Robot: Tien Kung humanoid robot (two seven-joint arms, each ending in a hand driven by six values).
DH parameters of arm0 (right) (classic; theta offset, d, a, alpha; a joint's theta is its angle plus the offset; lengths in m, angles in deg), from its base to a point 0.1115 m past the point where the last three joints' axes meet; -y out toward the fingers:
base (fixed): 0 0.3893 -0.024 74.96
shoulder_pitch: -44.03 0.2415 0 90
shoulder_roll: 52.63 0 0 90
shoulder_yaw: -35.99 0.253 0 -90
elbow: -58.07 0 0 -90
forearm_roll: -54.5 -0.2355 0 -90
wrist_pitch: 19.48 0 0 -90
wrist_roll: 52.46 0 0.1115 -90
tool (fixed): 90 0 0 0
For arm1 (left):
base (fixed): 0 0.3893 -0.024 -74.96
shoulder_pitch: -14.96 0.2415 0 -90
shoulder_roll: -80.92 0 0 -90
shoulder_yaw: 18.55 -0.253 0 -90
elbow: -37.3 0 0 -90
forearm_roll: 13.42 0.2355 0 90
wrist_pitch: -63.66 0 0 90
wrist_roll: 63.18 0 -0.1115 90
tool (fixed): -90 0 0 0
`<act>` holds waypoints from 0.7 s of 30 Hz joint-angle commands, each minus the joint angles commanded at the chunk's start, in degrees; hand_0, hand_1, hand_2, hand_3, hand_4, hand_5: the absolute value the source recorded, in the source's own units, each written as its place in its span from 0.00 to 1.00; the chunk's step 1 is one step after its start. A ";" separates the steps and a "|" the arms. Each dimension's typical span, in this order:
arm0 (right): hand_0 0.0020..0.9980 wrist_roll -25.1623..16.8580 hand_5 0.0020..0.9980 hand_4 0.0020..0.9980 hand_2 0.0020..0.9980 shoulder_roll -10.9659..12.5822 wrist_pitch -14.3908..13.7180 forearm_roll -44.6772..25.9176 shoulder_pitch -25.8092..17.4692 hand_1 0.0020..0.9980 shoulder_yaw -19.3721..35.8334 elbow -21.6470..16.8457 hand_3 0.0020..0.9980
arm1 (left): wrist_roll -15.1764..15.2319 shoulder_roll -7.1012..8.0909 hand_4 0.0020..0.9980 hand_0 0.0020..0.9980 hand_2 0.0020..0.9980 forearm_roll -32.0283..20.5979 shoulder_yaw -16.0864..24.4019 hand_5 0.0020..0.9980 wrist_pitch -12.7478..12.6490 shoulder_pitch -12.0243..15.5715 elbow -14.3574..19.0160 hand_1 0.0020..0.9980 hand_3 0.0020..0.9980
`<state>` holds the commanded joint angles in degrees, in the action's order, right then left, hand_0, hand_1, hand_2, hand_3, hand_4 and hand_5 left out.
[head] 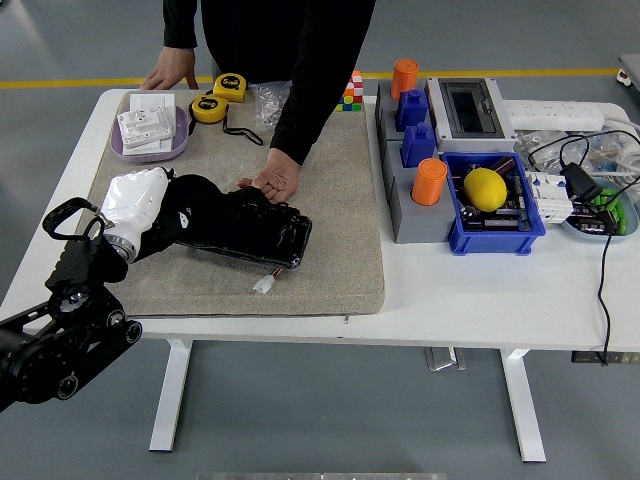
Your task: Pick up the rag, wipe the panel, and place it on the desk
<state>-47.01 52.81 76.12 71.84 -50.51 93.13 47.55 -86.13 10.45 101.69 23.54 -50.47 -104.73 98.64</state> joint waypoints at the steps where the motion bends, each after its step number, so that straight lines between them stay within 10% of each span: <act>1: 0.74 0.01 0.55 1.00 0.70 0.01 0.02 0.03 -0.01 0.67 0.01 -0.01 0.62 | 0.01 0.04 0.03 0.27 0.51 0.01 0.17 0.00 -0.01 0.02 -0.10 0.15 0.43; 21: 0.74 0.12 0.55 1.00 0.70 0.09 0.00 0.13 -0.06 0.67 0.04 -0.19 0.62 | 0.78 0.49 0.01 0.27 0.50 -0.17 2.14 0.00 -0.78 0.72 -2.84 0.15 0.42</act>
<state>-46.89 52.90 76.12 71.98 -50.56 93.17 47.35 -85.35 10.94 101.51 25.68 -51.25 -104.01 95.79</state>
